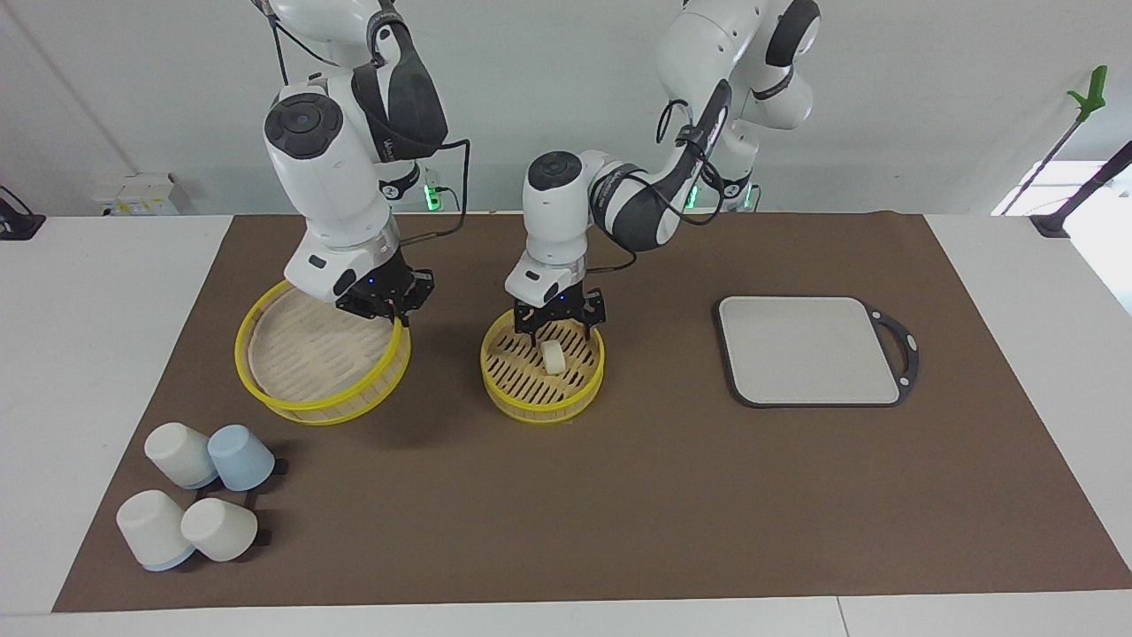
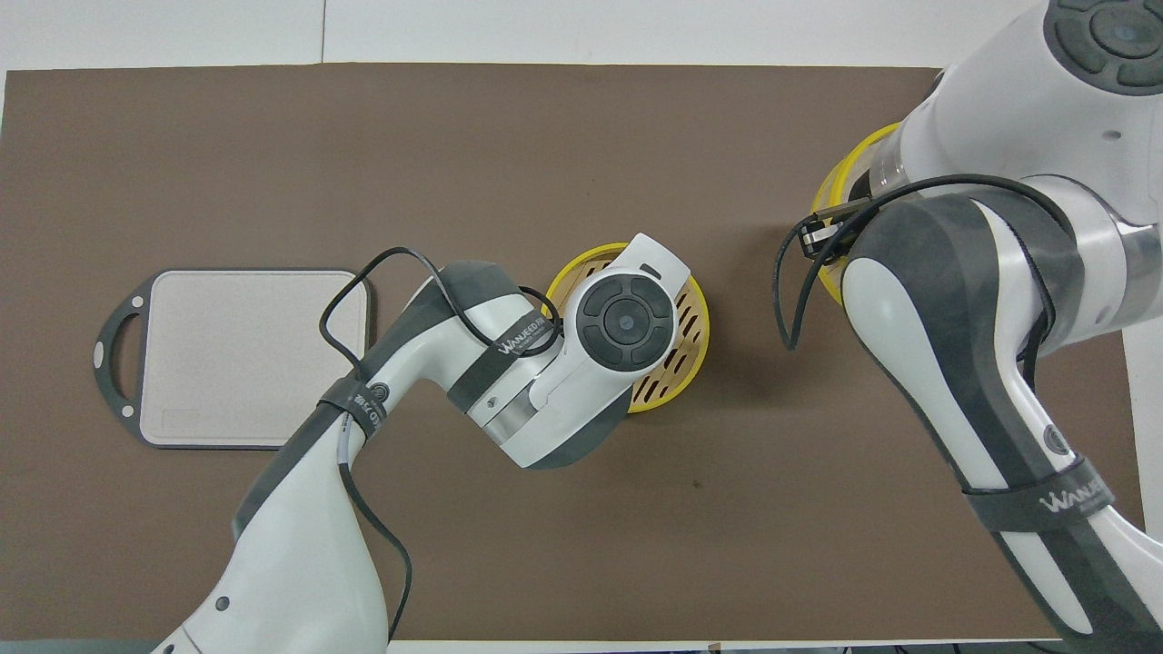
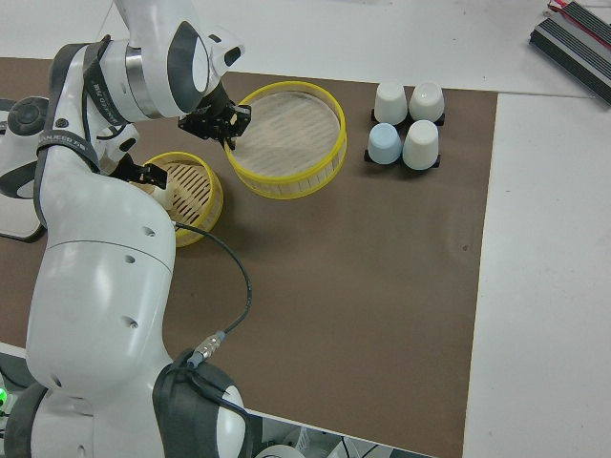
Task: Place bun in steamer
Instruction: 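Lower the bun into the open steamer and open the left gripper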
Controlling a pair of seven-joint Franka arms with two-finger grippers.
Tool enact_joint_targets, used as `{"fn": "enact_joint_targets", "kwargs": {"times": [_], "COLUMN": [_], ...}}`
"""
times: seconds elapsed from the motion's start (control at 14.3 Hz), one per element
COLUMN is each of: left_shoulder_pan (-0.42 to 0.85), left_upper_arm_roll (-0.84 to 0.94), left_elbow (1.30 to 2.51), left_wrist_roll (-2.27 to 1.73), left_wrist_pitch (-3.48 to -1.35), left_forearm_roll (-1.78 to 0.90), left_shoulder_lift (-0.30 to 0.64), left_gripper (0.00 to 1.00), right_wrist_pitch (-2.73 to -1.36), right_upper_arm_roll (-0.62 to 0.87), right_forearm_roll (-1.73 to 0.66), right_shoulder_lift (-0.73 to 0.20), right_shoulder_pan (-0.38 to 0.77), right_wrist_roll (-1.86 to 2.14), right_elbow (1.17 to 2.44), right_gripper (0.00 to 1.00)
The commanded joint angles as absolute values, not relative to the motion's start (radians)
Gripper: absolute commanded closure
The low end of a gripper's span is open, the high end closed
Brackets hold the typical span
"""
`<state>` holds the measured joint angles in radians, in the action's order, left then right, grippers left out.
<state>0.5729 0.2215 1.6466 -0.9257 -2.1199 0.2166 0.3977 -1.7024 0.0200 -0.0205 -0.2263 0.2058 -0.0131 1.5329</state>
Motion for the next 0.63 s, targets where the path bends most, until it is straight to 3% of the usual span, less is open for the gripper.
{"fn": "enact_joint_targets", "kwargs": {"times": [0.0, 0.56], "left_shoulder_pan": [0.539, 0.364], "left_upper_arm_roll": [0.224, 0.222], "left_elbow": [1.669, 1.669], "left_wrist_roll": [-0.847, -0.575], "left_wrist_pitch": [-2.054, -1.931], "left_forearm_roll": [0.189, 0.089], "left_shoulder_lift": [0.325, 0.244], "left_gripper": [0.00, 0.00], "right_wrist_pitch": [-1.720, -1.761], "right_upper_arm_roll": [0.032, 0.041], "right_forearm_roll": [-0.035, -0.037], "right_shoulder_lift": [-0.199, -0.202], "right_shoulder_pan": [0.192, 0.235], "right_wrist_roll": [0.003, -0.070], "right_elbow": [1.559, 1.554], "right_gripper": [1.00, 1.00]}}
